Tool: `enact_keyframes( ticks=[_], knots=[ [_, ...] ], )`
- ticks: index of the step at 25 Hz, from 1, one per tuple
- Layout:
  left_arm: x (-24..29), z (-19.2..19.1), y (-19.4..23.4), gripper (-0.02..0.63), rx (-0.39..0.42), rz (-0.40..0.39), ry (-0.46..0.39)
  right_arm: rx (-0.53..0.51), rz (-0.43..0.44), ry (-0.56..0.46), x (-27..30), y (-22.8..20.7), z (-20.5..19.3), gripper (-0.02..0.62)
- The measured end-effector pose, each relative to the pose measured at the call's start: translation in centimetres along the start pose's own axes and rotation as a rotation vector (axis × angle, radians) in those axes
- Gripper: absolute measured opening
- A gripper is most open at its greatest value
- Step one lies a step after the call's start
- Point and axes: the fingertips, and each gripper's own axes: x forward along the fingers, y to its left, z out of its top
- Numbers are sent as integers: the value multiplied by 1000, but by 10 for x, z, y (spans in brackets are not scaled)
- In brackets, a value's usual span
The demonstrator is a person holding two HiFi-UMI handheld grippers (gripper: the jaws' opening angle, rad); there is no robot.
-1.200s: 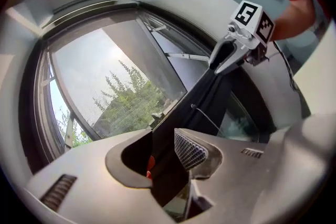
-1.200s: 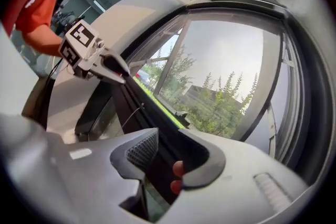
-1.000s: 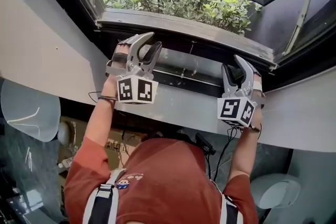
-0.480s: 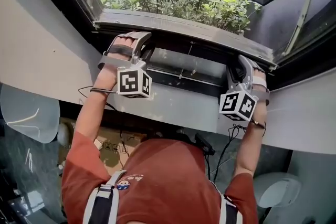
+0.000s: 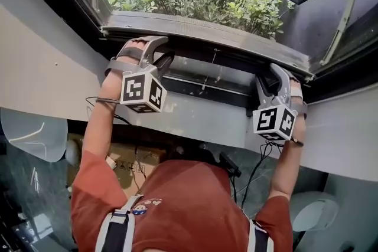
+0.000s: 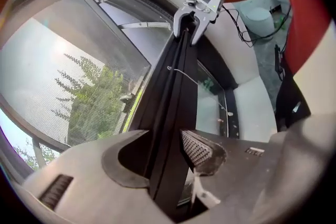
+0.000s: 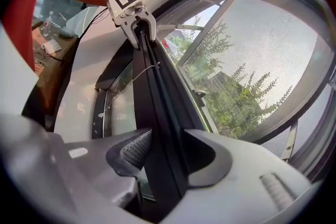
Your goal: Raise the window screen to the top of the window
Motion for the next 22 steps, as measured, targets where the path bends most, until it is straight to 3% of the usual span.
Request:
enact_keyframes(
  ticks=[6, 14, 22],
  knots=[
    [3, 0, -4, 184, -13, 30, -20, -6, 5, -32, 1, 4, -3, 193],
    [-5, 1, -3, 183, 1, -33, -34, -12, 79, -20, -7, 4, 0, 195],
    [-28, 16, 41, 138, 25, 103, -81, -19, -21, -86, -27, -37, 26, 165]
  ],
)
